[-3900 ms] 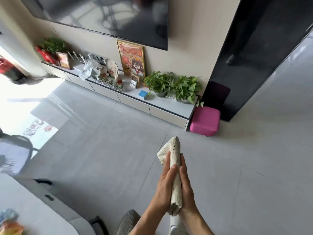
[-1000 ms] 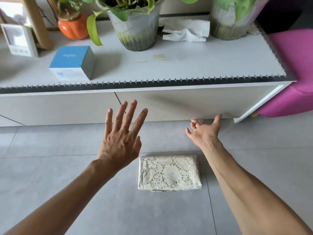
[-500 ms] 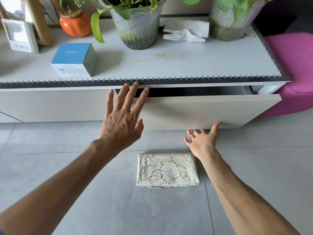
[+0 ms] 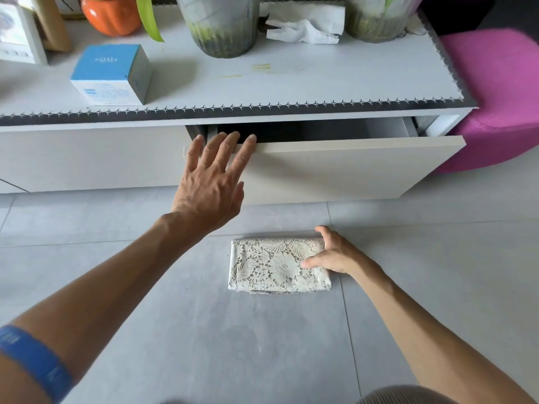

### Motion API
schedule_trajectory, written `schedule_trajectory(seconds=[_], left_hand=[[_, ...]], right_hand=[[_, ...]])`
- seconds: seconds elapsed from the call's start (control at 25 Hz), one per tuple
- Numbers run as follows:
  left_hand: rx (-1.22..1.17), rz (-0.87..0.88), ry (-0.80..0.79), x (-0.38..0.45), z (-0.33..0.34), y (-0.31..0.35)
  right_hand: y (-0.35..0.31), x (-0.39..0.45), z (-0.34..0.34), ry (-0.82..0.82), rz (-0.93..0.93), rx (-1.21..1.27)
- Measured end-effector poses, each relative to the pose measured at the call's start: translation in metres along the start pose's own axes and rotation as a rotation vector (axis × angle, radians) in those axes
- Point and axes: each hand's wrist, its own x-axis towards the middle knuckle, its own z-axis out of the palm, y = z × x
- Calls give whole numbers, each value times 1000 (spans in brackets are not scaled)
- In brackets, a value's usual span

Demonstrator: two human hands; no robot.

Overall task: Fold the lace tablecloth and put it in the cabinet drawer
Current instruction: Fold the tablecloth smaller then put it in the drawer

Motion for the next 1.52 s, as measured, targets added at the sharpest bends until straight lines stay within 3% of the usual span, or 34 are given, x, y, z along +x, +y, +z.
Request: schedule_trajectory(seconds=[0.16,0.32,0.48,0.64,0.84,0.92,1.04,1.2,1.32,1.52], left_hand=[[11,13,-19,-1,-3,-1],[-15,4,-12,-2,-3,-2],[-72,-15,12,0,-6,1],[-176,-24,69,-3,-17,6],[-323,17,36,-18,-40,6],[-430,48,17,-21,-50,5],[-617,-139,-85,-22,-59,3],[-1269,-309,-424,-18,-71,-5],[-1427,-392,-556,-12,-69,-1],[-1603,-407,-476,-26,-63,9]], right_hand=[[-4,-19,5,-30,46,18],[-20,-61,-5,209,-279,241],[-46,-116,-44,316,-619,274],[-59,-150,-101,436,-787,225],[-64,-173,-152,260,-879,651],[-68,-173,-159,217,-864,832],[-72,-164,-163,224,-750,1049],[-78,-147,-159,115,-615,1229],[-77,-135,-152,37,-512,1293],[-49,-127,-124,-24,-289,1317]])
